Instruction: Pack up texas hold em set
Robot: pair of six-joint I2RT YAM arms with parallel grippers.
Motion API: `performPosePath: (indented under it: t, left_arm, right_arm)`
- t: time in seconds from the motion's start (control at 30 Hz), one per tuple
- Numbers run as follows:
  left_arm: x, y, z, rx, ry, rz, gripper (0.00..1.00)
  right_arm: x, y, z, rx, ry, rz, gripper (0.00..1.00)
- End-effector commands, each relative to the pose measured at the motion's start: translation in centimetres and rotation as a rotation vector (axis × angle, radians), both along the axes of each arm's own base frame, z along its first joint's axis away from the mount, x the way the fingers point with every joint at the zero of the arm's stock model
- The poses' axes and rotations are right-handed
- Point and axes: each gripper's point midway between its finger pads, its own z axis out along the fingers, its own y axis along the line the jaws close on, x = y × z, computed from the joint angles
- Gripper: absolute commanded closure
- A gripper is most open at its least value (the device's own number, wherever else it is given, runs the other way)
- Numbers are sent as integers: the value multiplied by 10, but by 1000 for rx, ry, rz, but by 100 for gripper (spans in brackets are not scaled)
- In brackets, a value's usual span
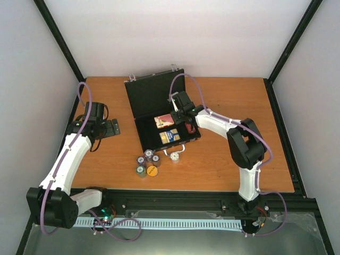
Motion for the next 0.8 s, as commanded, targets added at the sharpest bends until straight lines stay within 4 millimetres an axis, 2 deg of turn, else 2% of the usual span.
performPosePath:
  t: [0.0,0.13,0.27,0.37,0.53,0.63,0.77]
  left_arm:
    - [6,1,2,12,-14,-2,0]
    - [7,2,-2,17,-2,0,0]
    - [8,1,-5,15,8,3,0]
    - [9,1,-7,16,18,3,0]
    - [12,1,-9,19,23,4,0]
    - [14,1,-9,18,26,4,0]
    - [17,1,-7,18,21,6,0]
  right_arm:
    - [46,0,51,80,-183,-62,88]
    - [56,-3,46,95,-173,-78,88]
    - [62,-4,24,99,-136,-87,87]
    - [59,-3,6,112,-95,-88,87]
    - [50,1,-10,155,-38,-85,87]
    - [46,-3,-20,153,-16,-104,86]
    - [34,-14,-33,125,7,-123,61]
